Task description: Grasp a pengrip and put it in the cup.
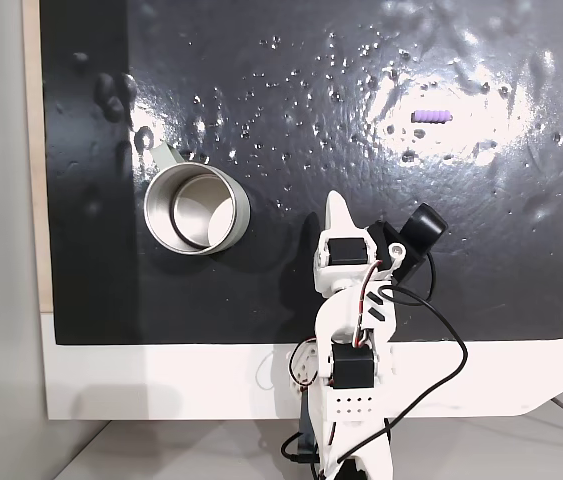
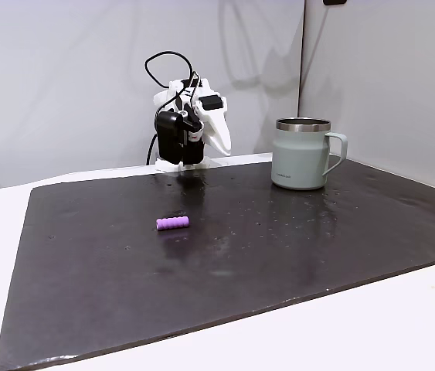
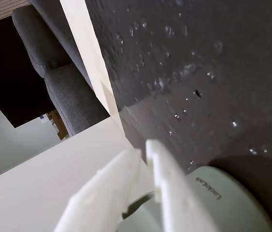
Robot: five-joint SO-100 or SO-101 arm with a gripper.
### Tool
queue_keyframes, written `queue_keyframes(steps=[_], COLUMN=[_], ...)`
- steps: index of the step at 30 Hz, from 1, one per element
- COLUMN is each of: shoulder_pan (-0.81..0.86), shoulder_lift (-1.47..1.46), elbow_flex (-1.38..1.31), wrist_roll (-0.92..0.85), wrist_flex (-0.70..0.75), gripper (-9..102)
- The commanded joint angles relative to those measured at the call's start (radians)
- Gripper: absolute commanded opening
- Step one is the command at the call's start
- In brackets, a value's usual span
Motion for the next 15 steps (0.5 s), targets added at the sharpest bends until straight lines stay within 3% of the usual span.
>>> queue_keyframes(steps=[1, 7, 15], shoulder_pan=[-0.002, -0.015, -0.034], shoulder_lift=[0.012, 0.012, -0.055], elbow_flex=[0.054, 0.0, -0.351], wrist_roll=[-0.025, -0.044, -0.109], wrist_flex=[-0.035, -0.034, 0.063], gripper=[0, 0, 0])
